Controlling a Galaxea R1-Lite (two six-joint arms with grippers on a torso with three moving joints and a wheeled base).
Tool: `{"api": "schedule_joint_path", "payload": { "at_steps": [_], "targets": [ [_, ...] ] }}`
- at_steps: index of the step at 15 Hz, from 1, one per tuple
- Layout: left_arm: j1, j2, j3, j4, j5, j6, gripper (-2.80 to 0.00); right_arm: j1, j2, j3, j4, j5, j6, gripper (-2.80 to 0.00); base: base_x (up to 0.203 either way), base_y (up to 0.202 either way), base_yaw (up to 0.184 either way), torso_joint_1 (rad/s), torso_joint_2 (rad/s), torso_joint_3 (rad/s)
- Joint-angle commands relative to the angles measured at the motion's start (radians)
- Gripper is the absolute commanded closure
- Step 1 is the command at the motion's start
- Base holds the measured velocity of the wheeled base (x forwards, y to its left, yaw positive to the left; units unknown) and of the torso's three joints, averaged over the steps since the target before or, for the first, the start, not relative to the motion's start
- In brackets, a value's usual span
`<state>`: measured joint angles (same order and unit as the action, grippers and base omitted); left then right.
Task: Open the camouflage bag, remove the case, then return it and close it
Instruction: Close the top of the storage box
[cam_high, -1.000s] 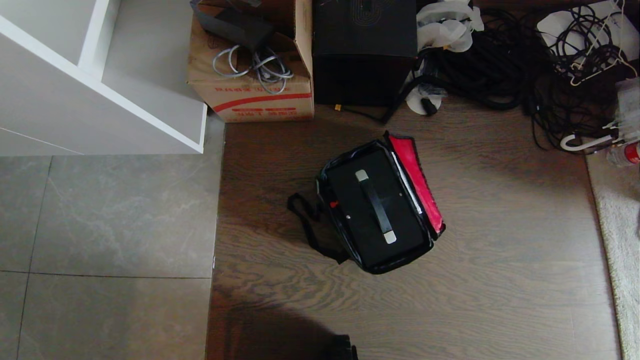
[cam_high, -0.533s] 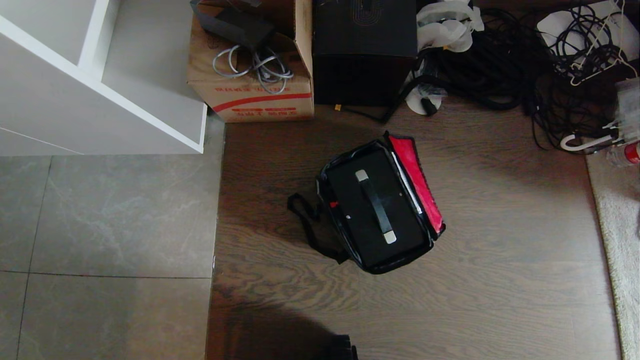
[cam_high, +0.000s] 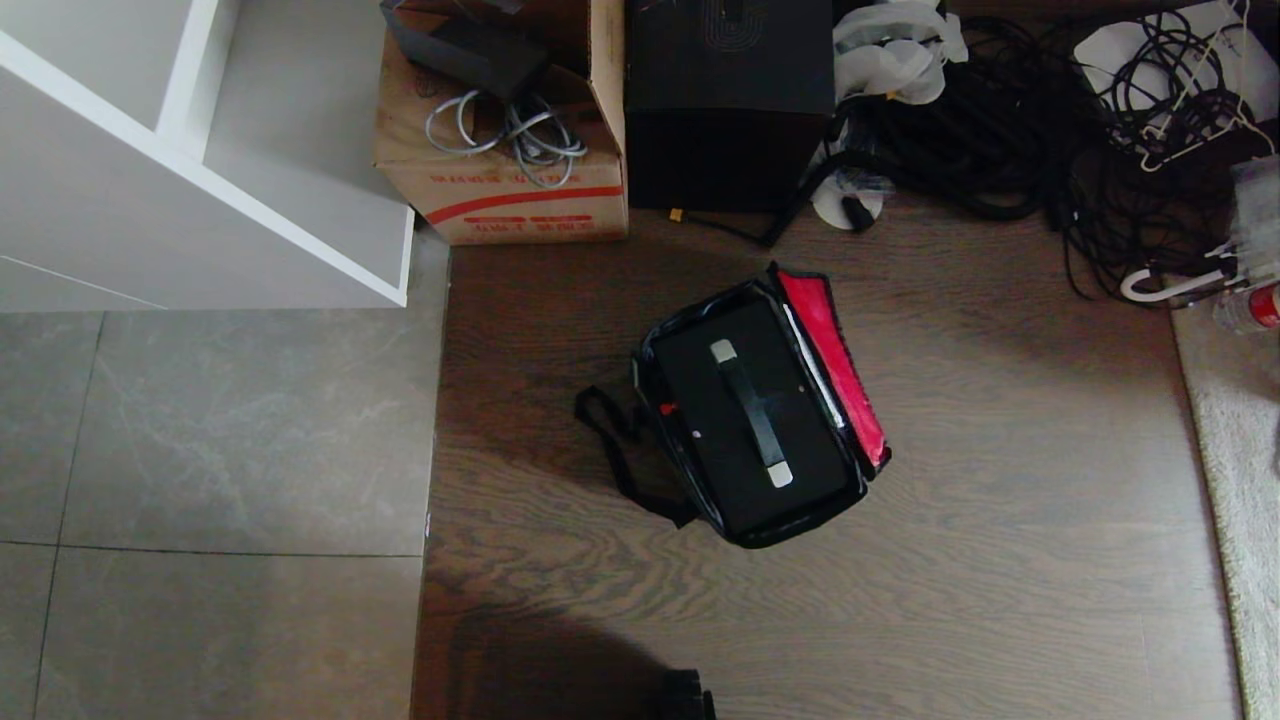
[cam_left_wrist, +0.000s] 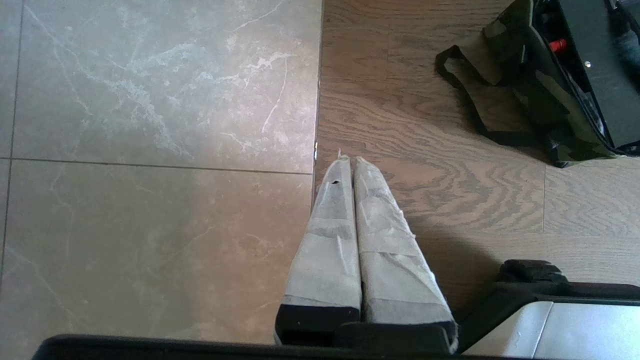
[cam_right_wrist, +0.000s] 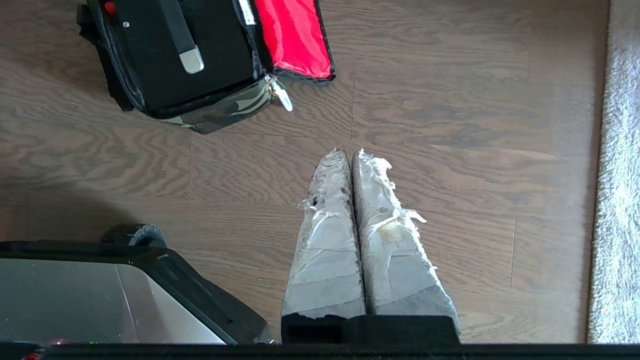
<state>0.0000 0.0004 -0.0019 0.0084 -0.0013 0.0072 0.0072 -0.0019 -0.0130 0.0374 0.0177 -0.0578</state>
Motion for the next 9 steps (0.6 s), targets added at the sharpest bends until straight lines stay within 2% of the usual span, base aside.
{"api": "schedule_joint_path", "payload": {
  "at_steps": [1, 4, 7, 9],
  "targets": [
    [0.000, 0.001, 0.000, -0.002, 0.001, -0.001, 0.00, 0.000, 0.002, 0.000, 0.001, 0.001, 0.003, 0.00, 0.000, 0.000, 0.000, 0.000, 0.00, 0.000],
    [0.000, 0.001, 0.000, -0.004, 0.001, -0.007, 0.00, 0.000, 0.002, -0.001, 0.001, 0.001, 0.004, 0.00, 0.000, 0.000, 0.000, 0.000, 0.00, 0.000],
    [0.000, 0.001, 0.002, -0.004, 0.001, -0.004, 0.00, 0.000, 0.002, 0.001, 0.001, 0.001, 0.003, 0.00, 0.089, 0.000, 0.001, 0.002, 0.00, 0.001],
    [0.000, 0.001, 0.000, -0.004, 0.001, -0.004, 0.00, 0.000, 0.002, 0.001, 0.001, 0.001, 0.003, 0.00, 0.025, 0.000, 0.002, 0.002, 0.00, 0.000]
  ]
}}
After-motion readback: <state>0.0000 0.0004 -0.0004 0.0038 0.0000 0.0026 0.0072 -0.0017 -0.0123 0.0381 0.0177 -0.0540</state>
